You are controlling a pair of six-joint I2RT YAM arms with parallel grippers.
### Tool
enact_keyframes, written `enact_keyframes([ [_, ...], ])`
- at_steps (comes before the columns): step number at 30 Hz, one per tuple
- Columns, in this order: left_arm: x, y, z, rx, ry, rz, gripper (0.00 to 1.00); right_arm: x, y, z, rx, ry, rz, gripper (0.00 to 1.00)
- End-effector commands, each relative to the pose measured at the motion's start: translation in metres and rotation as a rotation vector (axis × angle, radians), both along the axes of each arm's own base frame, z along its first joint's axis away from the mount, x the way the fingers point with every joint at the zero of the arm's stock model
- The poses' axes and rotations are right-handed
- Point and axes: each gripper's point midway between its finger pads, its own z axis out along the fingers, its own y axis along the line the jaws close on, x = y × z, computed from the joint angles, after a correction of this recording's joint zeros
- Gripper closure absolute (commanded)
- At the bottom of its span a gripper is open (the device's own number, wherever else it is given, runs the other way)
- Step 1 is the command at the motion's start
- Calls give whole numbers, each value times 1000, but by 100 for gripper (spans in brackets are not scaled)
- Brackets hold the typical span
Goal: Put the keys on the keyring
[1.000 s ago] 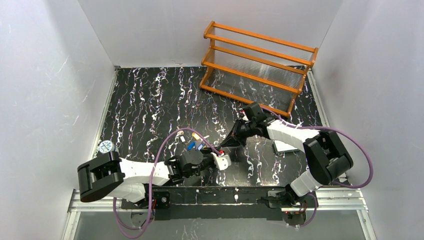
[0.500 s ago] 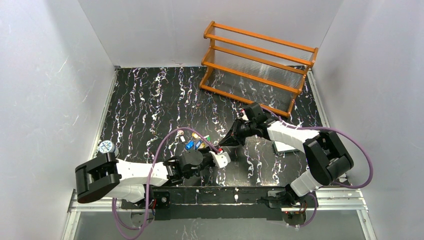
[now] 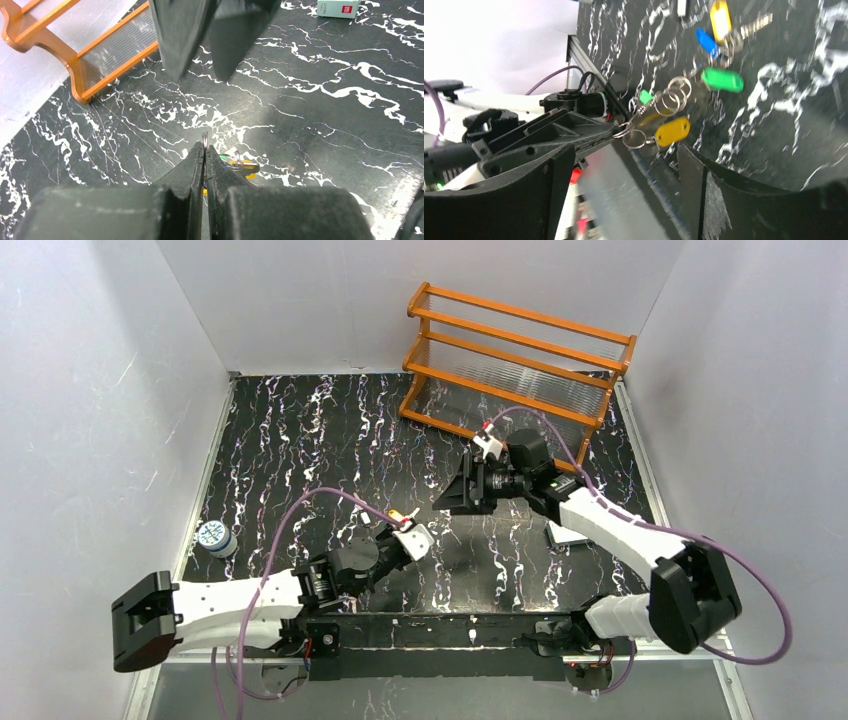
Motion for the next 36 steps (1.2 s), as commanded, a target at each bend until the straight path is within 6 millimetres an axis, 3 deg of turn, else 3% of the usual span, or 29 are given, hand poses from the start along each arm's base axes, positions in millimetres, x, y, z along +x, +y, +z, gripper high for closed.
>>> enact_keyframes([
  [1, -4, 10, 12, -65, 94, 47, 100, 24, -4, 43, 35, -461, 57, 17],
  [8, -25, 8, 30, -117, 114, -76, 100, -24, -1, 64, 311, -971, 329, 21],
  [12, -39, 3, 35, -125, 124, -165, 100, -47, 2, 58, 342, -1094, 470, 24],
  [22, -54, -14, 27, -95, 173, -272, 100, -84, 34, 27, 307, -1214, 726, 47],
  [26, -54, -16, 26, -89, 174, -278, 100, -81, 36, 18, 258, -1236, 726, 58],
  [33, -53, -15, 25, -81, 173, -272, 100, -67, 26, 7, 130, -1276, 684, 52],
  [36, -53, -15, 25, -79, 174, -272, 100, -62, 20, 7, 91, -1319, 656, 57],
])
